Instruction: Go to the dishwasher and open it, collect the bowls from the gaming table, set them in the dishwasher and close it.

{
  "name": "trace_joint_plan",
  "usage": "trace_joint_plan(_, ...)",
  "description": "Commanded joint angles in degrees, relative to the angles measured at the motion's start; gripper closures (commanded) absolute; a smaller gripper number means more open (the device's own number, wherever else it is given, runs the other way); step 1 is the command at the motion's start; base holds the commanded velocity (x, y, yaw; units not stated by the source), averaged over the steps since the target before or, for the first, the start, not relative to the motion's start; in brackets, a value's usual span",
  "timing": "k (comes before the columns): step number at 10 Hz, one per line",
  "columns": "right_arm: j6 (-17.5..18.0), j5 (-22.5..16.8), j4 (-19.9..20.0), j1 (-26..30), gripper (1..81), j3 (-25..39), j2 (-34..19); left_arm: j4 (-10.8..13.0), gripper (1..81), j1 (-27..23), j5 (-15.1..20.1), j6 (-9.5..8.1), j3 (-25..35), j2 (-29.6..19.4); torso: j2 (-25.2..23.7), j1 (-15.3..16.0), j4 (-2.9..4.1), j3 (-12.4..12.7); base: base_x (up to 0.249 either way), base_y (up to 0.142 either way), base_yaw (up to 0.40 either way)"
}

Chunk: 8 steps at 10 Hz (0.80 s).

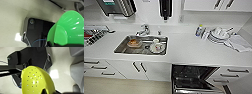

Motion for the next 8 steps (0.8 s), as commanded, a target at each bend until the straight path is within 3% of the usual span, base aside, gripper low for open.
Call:
trace_joint_plan(1, 0.18, -1.01, -0.84, -1.09, 81.1, -0.72, -2.28, 0.17, 81.1, -7.47, 10.09, 0.12, 5.76, -4.85, 0.0, 0.0, 0.0, 0.11, 0.0, 0.0, 0.0)
trace_joint_plan(5, 0.09, -1.1, -0.84, -0.65, 81.1, -0.72, -1.76, 0.08, 81.1, -20.92, 17.74, -0.24, 11.92, -6.18, 0.04, 0.02, 0.0, -0.76, 0.0, 0.0, 0.0)
trace_joint_plan(8, 0.09, -1.1, -0.49, -0.48, 81.1, -1.08, -0.88, -1.85, 81.1, -33.29, 26.7, -1.03, 11.06, -1.1, 0.06, 0.02, 0.0, -0.81, 0.0, 0.0, 0.0)
